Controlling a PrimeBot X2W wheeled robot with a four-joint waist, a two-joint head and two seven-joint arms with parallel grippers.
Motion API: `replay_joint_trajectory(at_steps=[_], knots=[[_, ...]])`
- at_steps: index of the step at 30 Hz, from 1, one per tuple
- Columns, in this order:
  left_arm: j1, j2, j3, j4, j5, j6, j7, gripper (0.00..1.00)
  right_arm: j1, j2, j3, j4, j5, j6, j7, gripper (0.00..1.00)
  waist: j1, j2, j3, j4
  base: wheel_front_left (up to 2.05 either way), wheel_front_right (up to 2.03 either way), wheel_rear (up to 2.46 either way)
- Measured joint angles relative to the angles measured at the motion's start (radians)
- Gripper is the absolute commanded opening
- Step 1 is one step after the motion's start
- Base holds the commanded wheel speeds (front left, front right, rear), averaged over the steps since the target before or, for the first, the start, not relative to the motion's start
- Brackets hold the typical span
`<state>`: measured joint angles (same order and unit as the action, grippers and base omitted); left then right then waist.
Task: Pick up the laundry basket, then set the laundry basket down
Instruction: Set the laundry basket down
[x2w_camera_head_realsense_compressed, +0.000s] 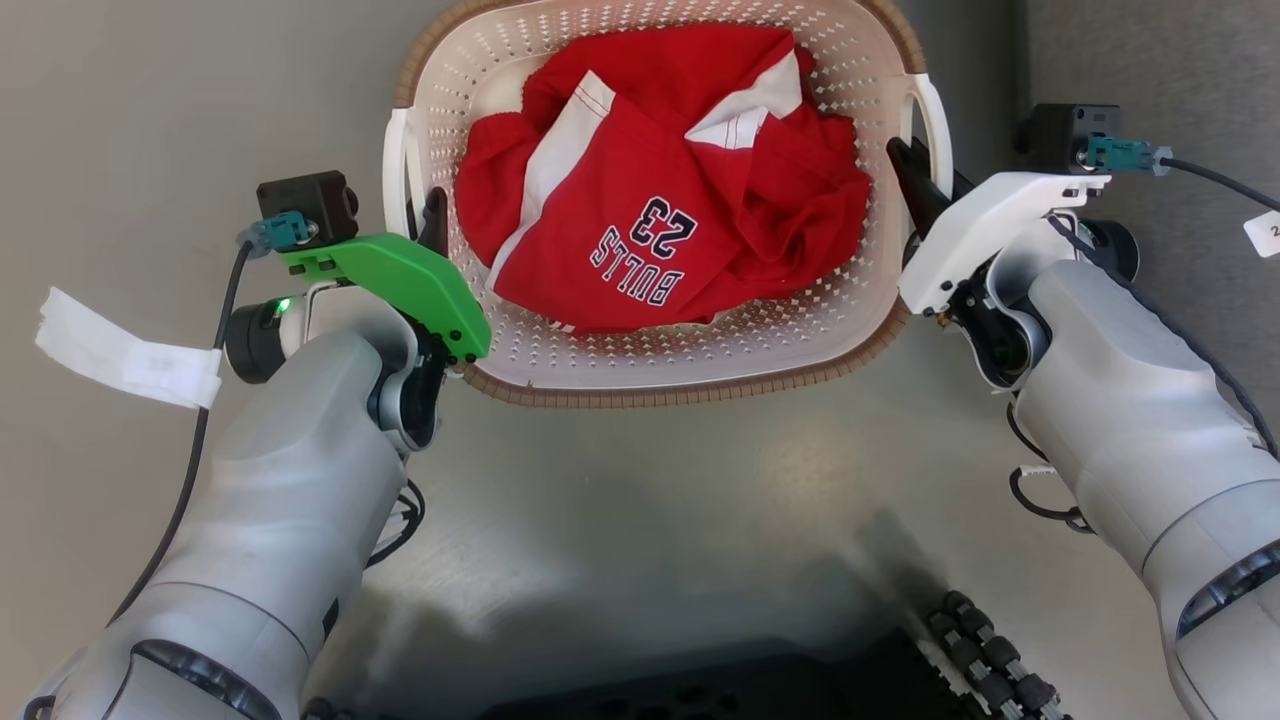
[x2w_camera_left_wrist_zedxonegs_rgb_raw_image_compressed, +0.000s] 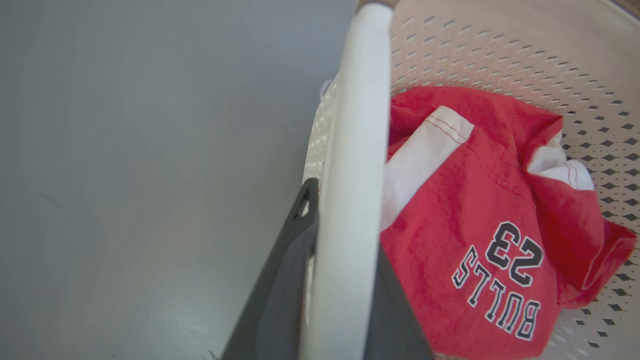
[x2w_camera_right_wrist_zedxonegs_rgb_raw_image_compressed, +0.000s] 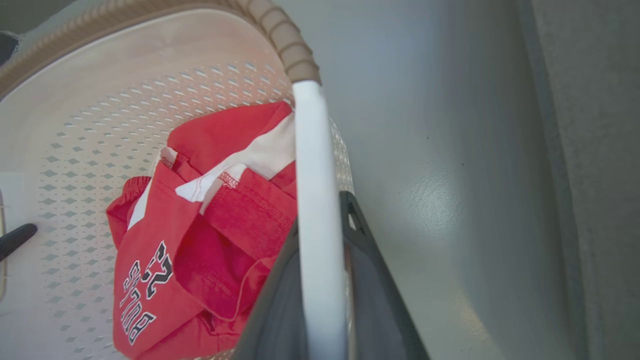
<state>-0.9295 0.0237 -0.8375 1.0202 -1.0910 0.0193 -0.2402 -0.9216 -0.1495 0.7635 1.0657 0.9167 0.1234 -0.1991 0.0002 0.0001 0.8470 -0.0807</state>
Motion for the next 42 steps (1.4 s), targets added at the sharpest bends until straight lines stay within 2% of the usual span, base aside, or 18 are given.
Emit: replay_joint_trajectory(at_steps=[18, 41, 42], knots=[[-0.051, -0.001, 0.017, 0.001, 0.013, -0.003, -0.008, 0.00, -0.040, -0.011, 0.023, 0.000, 0.000, 0.000, -0.030, 0.00, -0.0001, 0.0000, 0.079, 0.025, 0.00, 0.00, 0.00], [-0.059, -0.001, 0.067, -0.023, 0.054, -0.012, -0.007, 0.00, -0.075, -0.015, 0.032, 0.013, 0.000, 0.001, -0.047, 0.00, -0.0001, -0.0001, 0.114, 0.033, 0.00, 0.00, 0.00], [-0.059, -0.001, 0.069, -0.024, 0.056, -0.012, -0.007, 0.09, -0.075, -0.015, 0.035, 0.015, 0.000, 0.001, -0.047, 0.30, -0.0001, 0.0000, 0.114, 0.034, 0.00, 0.00, 0.00]])
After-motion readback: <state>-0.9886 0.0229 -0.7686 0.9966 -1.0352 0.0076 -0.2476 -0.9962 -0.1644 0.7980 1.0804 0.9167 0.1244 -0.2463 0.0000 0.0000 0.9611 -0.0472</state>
